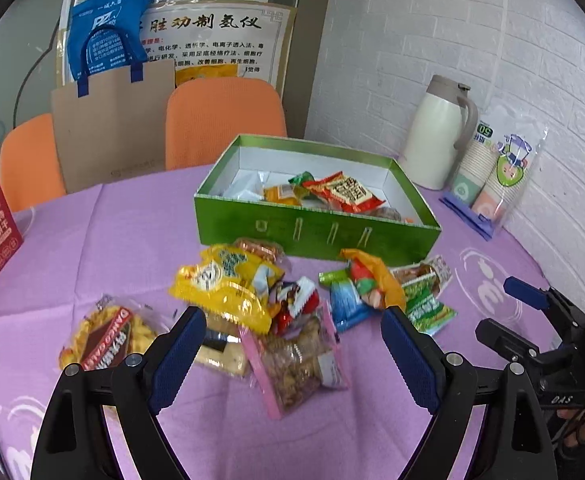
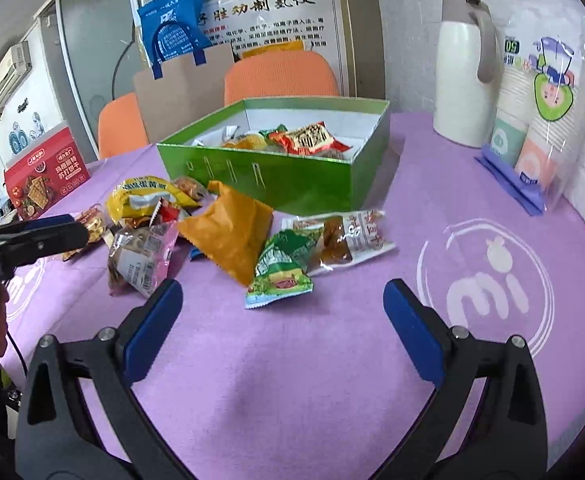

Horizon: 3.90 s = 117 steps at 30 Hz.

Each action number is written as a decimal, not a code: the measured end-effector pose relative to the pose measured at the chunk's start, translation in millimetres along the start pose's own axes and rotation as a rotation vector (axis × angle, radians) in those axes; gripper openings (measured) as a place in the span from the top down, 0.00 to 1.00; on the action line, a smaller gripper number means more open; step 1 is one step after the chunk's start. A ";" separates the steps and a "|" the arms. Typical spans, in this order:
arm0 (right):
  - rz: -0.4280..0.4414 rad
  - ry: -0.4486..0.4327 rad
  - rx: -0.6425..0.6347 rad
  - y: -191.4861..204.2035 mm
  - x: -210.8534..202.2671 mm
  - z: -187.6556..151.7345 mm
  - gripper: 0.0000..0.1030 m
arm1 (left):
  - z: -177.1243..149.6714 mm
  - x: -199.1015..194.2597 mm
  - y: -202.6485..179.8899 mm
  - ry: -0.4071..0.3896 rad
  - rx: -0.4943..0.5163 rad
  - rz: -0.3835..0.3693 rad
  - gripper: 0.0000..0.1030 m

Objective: Organize snacks
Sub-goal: 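Grasp the green-white packet with right tool while left grasps pink-edged seed bag, then lower both held bags into the green box and release them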

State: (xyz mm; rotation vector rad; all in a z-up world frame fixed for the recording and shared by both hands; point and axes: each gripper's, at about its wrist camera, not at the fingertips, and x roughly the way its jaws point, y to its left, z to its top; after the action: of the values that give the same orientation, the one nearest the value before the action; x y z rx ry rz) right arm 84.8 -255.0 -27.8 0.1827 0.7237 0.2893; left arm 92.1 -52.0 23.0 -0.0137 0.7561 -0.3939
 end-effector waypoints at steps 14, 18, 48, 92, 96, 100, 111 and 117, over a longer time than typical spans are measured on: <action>0.008 0.123 -0.035 -2.8 38.9 1.8 0.71 | -36.3 15.4 22.8 0.080 -0.118 -0.085 0.12; 0.045 0.118 -0.035 0.7 18.1 -8.4 0.75 | -28.6 29.5 16.4 0.093 -0.110 -0.104 0.12; 0.038 0.133 0.039 -6.0 28.0 -12.5 0.55 | -30.2 59.6 8.8 0.170 -0.068 -0.082 0.37; 0.004 -0.047 -0.030 -22.5 94.2 112.6 0.67 | 126.8 108.1 -2.9 0.033 -0.059 -0.110 0.55; -0.045 -0.047 -0.089 -18.3 96.2 106.9 0.24 | 122.7 128.4 0.2 0.054 -0.050 -0.109 0.47; -0.048 -0.089 -0.092 -21.2 83.7 102.5 0.21 | 117.5 128.1 5.0 0.019 -0.051 -0.054 0.18; -0.029 -0.112 -0.040 -25.8 50.5 97.4 0.20 | 110.3 115.0 6.6 0.032 -0.059 -0.040 0.16; -0.021 -0.138 -0.023 -23.4 20.9 90.6 0.20 | 97.1 83.7 0.1 0.037 -0.066 -0.051 0.16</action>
State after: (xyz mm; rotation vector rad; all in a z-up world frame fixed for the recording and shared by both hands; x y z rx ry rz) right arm 165.4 -276.3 19.6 0.1712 0.5846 0.2622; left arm 212.3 -94.0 38.3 -0.0878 0.8063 -0.4182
